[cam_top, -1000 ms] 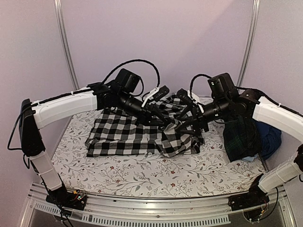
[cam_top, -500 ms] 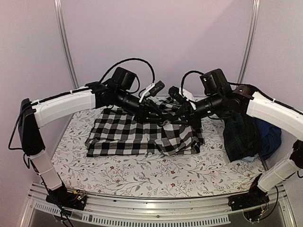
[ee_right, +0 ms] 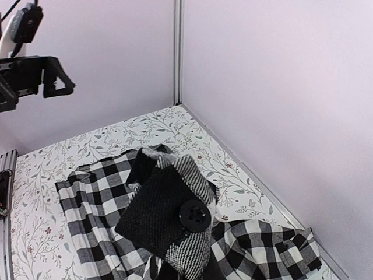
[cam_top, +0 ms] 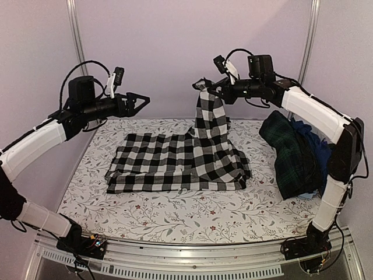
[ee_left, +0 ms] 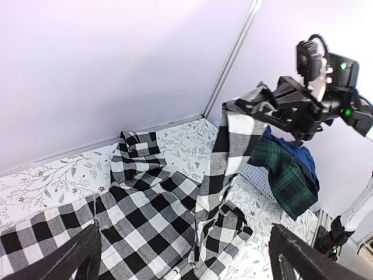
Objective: Fold and stack the mixed laundry pile
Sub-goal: Fold the flattened shirt at the center of the board.
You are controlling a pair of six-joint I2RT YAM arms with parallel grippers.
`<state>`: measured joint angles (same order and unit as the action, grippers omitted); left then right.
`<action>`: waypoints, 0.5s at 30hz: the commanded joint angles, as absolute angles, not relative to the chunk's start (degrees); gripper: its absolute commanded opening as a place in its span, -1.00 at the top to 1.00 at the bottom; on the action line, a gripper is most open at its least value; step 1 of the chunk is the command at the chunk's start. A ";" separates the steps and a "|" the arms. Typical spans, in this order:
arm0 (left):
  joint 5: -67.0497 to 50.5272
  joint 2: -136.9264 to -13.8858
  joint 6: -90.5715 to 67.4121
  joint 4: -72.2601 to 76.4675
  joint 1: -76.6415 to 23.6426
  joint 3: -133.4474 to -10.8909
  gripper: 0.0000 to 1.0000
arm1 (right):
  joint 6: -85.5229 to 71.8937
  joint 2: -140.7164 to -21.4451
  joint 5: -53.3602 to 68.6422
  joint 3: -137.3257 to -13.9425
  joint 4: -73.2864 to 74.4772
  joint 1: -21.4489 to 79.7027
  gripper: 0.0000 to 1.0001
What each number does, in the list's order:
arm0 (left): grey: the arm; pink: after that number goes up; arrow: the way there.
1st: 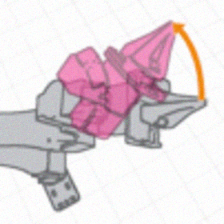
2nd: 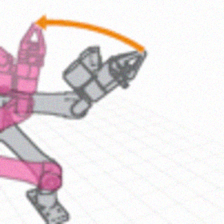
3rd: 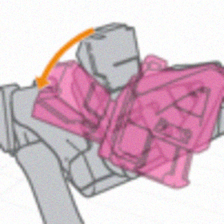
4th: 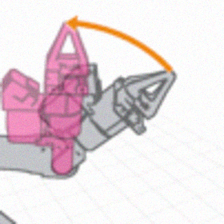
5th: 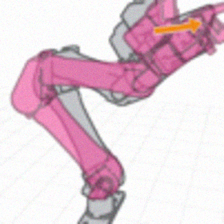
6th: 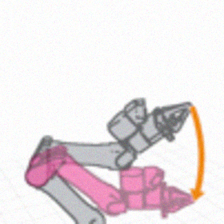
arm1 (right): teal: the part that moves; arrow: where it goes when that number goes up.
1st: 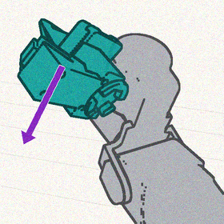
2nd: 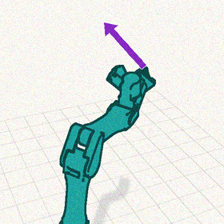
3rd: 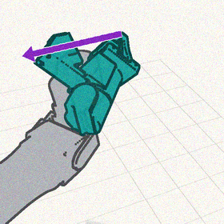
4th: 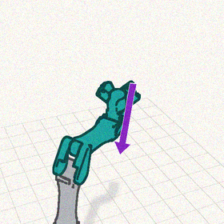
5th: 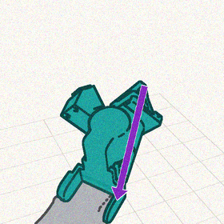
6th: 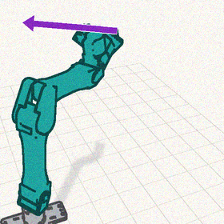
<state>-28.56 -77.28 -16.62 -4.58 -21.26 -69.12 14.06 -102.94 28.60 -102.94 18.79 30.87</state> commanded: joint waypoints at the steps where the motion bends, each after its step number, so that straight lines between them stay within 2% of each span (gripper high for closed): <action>1: -17.45 -72.30 -24.47 1.42 -18.85 -63.20 -0.99 | 11.74 -112.71 28.20 -112.37 15.65 27.28 1.00; 6: -12.01 -74.06 -23.45 -10.12 -18.46 -64.73 -0.99 | 9.18 -119.88 28.64 -117.80 13.76 25.17 1.00; 10: -9.95 -78.47 -24.31 -20.28 -17.99 -65.11 -0.99 | 7.30 -123.18 31.02 -117.55 13.49 25.43 1.00; 15: -11.54 -80.16 -30.00 -19.18 -18.00 -59.78 -0.99 | 6.58 -124.17 28.20 -114.24 14.65 27.06 1.00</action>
<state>-11.92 -79.31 -25.32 -15.55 -18.61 -62.89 8.14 -123.55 29.10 -115.44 15.14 25.45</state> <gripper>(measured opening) 0.996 0.041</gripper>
